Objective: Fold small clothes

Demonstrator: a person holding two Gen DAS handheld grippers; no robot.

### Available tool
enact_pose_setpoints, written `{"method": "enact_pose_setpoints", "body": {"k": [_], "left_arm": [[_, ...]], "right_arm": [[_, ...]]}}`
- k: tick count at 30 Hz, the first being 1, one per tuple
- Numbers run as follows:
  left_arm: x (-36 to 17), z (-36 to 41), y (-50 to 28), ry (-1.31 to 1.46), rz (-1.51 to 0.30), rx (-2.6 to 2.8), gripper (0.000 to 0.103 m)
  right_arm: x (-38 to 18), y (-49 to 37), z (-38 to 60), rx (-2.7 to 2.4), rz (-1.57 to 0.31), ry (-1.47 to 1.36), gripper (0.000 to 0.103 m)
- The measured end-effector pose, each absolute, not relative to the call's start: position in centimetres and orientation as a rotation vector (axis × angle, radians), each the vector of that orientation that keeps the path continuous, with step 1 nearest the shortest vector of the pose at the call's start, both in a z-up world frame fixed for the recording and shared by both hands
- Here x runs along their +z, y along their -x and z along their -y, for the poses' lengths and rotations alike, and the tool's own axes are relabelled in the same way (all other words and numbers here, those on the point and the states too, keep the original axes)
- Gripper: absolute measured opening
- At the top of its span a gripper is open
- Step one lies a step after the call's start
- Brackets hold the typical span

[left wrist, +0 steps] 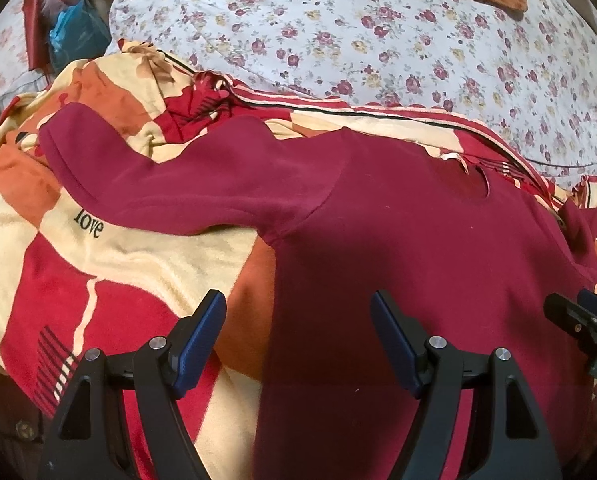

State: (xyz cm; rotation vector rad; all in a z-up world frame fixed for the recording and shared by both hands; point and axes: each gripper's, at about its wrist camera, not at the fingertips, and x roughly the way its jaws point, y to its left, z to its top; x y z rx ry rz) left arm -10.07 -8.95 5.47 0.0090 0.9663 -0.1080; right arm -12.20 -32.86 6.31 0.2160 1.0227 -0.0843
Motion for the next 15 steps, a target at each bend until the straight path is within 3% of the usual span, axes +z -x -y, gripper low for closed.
{"method": "enact_pose_setpoints", "body": {"k": [15], "left_arm": [[5.63, 8.15, 10.05, 0.014, -0.961, -0.095, 0.055]], "right_arm": [[6.18, 12.18, 32.86, -0.082, -1.027, -0.223, 0.103]]}}
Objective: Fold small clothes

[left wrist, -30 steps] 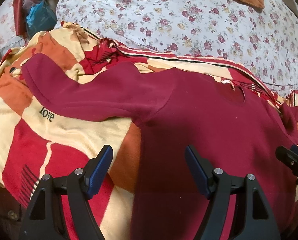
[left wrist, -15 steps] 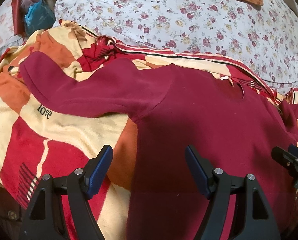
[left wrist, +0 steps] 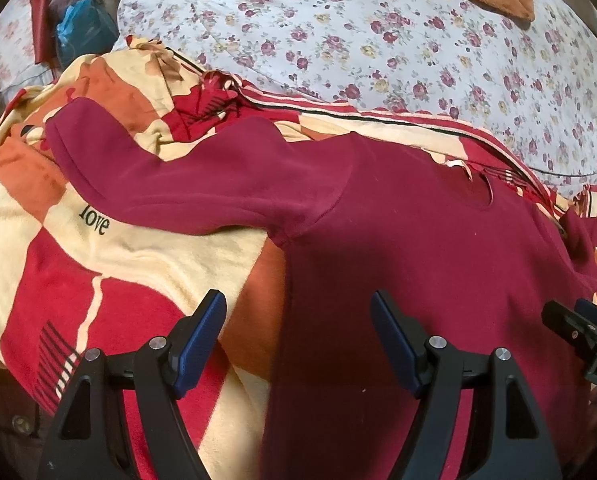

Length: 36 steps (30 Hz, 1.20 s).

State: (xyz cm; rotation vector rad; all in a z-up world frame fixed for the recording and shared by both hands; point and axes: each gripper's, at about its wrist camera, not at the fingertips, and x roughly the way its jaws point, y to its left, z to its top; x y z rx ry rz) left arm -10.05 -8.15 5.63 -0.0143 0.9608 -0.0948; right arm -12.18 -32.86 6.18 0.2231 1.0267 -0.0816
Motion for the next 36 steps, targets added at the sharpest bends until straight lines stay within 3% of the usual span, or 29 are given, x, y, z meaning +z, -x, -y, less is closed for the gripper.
{"method": "enact_pose_setpoints", "body": {"k": [36], "left_arm": [[5.5, 4.1, 8.3, 0.022, -0.953, 0.013, 0.055]], "right_arm": [[5.3, 11.0, 30.6, -0.057, -1.060, -0.170, 0.103]]}}
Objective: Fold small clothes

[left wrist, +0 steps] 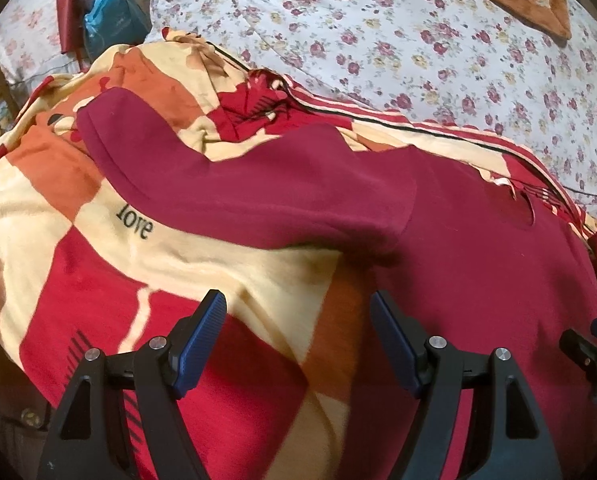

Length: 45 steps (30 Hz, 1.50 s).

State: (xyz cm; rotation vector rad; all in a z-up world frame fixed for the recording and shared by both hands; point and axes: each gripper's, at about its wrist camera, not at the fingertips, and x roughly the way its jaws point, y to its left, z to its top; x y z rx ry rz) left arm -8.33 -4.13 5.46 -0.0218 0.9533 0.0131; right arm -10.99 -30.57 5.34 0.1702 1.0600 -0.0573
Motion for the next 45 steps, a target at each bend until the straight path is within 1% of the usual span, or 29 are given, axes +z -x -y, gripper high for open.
{"method": "enact_pose_setpoints", "body": {"k": [6, 15, 22, 23, 24, 26, 27, 28, 29, 30, 34, 39, 45], "left_arm": [[6.7, 0.4, 6.0, 0.017, -0.906, 0.123, 0.055], [7.9, -8.9, -2.5, 0.006, -0.848, 0.425, 0.055], [6.7, -12.9, -7.8, -0.011, -0.899, 0.499, 0.055], [6.3, -13.2, -8.4, -0.009, -0.918, 0.502, 0.051], [5.7, -13.6, -8.9, -0.008, -0.939, 0.510, 0.043], [5.4, -13.2, -9.1, -0.035, -0.928, 0.509, 0.040], [5.5, -12.9, -9.1, -0.047, -0.912, 0.498, 0.028], [5.5, -12.5, -9.1, -0.055, -0.903, 0.481, 0.020], [5.7, -12.2, -9.0, -0.057, -0.904, 0.472, 0.006], [5.9, -11.9, -8.8, -0.057, -0.901, 0.466, 0.000], [7.2, -9.2, -7.0, -0.079, -0.840, 0.401, 0.000], [9.3, -4.7, -4.1, -0.048, -0.805, 0.240, 0.000], [11.2, 3.9, -0.5, -0.018, -0.779, -0.001, 0.000]], "right_arm": [[5.2, 10.9, 30.4, -0.048, -1.066, -0.164, 0.103], [4.4, 10.4, 29.2, -0.016, -1.103, -0.137, 0.103], [3.6, 9.8, 28.4, -0.004, -1.133, -0.123, 0.103], [3.6, 9.7, 28.4, -0.004, -1.136, -0.121, 0.103], [3.5, 9.5, 28.3, -0.006, -1.138, -0.118, 0.103], [3.5, 9.4, 28.3, -0.010, -1.141, -0.112, 0.103], [3.4, 9.3, 28.4, -0.013, -1.143, -0.110, 0.103], [3.4, 9.3, 28.4, -0.015, -1.144, -0.109, 0.103], [3.3, 9.2, 28.4, -0.017, -1.144, -0.107, 0.103], [3.3, 9.2, 28.3, -0.019, -1.145, -0.106, 0.103], [3.4, 9.2, 28.2, -0.018, -1.143, -0.104, 0.103], [3.6, 9.5, 28.3, -0.006, -1.136, -0.121, 0.103], [3.7, 10.0, 28.7, -0.006, -1.125, -0.148, 0.103]]}}
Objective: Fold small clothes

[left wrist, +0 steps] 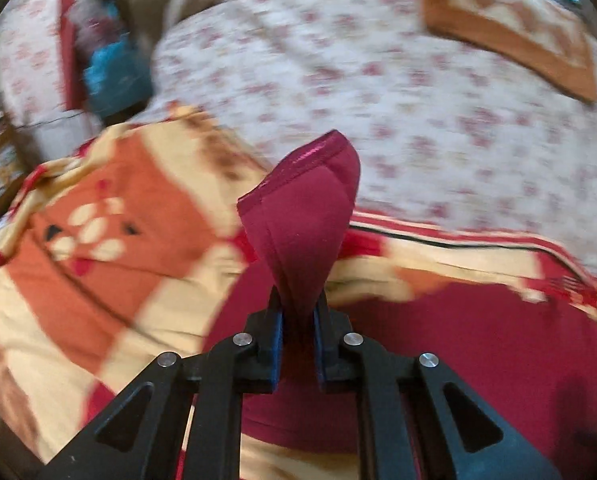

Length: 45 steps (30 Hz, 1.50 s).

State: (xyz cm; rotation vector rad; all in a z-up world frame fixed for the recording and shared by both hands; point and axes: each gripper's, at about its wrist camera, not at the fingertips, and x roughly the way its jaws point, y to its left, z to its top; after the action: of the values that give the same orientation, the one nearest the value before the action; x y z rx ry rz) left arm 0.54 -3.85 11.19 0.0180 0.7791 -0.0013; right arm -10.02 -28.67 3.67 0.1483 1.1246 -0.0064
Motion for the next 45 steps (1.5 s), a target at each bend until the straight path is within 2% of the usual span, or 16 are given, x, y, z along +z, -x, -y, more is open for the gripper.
{"method": "enact_pose_setpoints", "body": {"k": [7, 14, 15, 17, 21, 25, 28, 30, 32, 36, 38, 39, 40, 45], "left_arm": [[9.3, 13.9, 2.1, -0.032, -0.842, -0.222, 0.000], [4.9, 18.2, 3.0, 0.003, -0.964, -0.360, 0.000], [4.5, 18.4, 3.1, 0.007, -0.978, -0.388, 0.007], [4.1, 18.6, 3.7, 0.001, -0.996, -0.438, 0.016], [5.7, 16.5, 5.5, -0.021, -0.961, -0.466, 0.023], [7.5, 12.5, 7.4, -0.057, -0.884, -0.393, 0.027], [6.6, 9.6, 7.4, -0.103, -0.897, -0.229, 0.027], [5.6, 8.3, 6.6, -0.097, -0.928, -0.160, 0.027], [4.2, 6.8, 5.7, -0.042, -0.964, -0.113, 0.027], [2.5, 5.4, 4.7, 0.037, -0.980, -0.088, 0.027], [2.4, 5.6, 4.7, 0.027, -0.957, -0.090, 0.027], [2.3, 5.8, 4.8, 0.016, -0.952, -0.089, 0.027], [2.2, 5.8, 4.9, 0.009, -0.944, -0.087, 0.027], [2.1, 5.7, 5.0, 0.037, -0.926, -0.083, 0.027]], "right_arm": [[4.5, 10.6, 30.6, -0.027, -1.104, -0.144, 0.103], [4.3, 11.1, 33.9, -0.083, -1.103, -0.206, 0.103], [4.2, 11.2, 34.2, -0.087, -1.102, -0.212, 0.103], [4.2, 11.2, 34.6, -0.089, -1.100, -0.225, 0.103], [4.5, 10.8, 34.7, -0.079, -1.086, -0.234, 0.103], [4.9, 9.8, 34.8, -0.055, -1.057, -0.270, 0.103], [4.9, 8.3, 34.4, -0.003, -1.040, -0.328, 0.102], [4.4, 6.9, 33.5, 0.030, -1.041, -0.340, 0.098], [3.8, 5.5, 32.3, 0.045, -1.053, -0.315, 0.083], [2.5, 2.8, 29.8, 0.020, -1.048, -0.166, 0.060], [2.7, 2.4, 29.2, 0.044, -1.014, -0.129, 0.026], [3.0, 2.2, 29.1, 0.051, -1.013, -0.118, 0.021], [3.4, 2.2, 29.0, 0.050, -1.007, -0.104, 0.007], [7.8, 4.1, 31.4, 0.018, -0.867, -0.113, 0.006]]}}
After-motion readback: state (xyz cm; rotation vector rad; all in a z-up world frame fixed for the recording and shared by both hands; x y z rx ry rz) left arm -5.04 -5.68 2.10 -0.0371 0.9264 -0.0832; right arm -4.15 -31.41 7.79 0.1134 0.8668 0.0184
